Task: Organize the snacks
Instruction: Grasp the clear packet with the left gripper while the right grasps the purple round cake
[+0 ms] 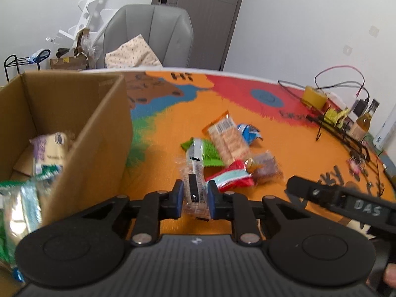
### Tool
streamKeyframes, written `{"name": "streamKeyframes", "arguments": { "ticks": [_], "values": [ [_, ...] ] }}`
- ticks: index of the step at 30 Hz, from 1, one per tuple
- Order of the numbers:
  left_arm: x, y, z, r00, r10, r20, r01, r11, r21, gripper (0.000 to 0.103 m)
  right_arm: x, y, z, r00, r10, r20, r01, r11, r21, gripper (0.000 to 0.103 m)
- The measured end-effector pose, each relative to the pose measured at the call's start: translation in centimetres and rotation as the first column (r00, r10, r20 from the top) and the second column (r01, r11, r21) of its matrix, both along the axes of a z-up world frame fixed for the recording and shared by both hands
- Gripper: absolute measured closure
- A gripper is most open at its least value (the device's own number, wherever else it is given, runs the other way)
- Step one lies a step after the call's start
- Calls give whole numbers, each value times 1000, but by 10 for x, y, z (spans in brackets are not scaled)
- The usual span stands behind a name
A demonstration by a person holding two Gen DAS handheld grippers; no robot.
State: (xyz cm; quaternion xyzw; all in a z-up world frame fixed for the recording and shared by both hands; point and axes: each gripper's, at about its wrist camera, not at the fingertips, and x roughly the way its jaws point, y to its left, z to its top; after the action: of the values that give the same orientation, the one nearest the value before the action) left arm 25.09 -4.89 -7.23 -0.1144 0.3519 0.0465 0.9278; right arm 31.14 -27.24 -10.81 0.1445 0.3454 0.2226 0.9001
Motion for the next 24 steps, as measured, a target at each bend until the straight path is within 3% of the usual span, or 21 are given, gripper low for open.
{"name": "streamKeyframes", "arguments": {
  "ticks": [10,20,24],
  "values": [
    [5,11,18,999,8,54,-7,1000,-21,84,20,21,1,1000,16,9,-15,999,-43,45],
    [15,17,16,998,-13,59,16,999,-45,84,36,46,-4,1000,17,8,-16,991,-132,45],
    [19,18,16,998,-22,57,25,998,-55,84,37,58,-6,1000,28,-1,-28,986,-164,36]
  ]
}}
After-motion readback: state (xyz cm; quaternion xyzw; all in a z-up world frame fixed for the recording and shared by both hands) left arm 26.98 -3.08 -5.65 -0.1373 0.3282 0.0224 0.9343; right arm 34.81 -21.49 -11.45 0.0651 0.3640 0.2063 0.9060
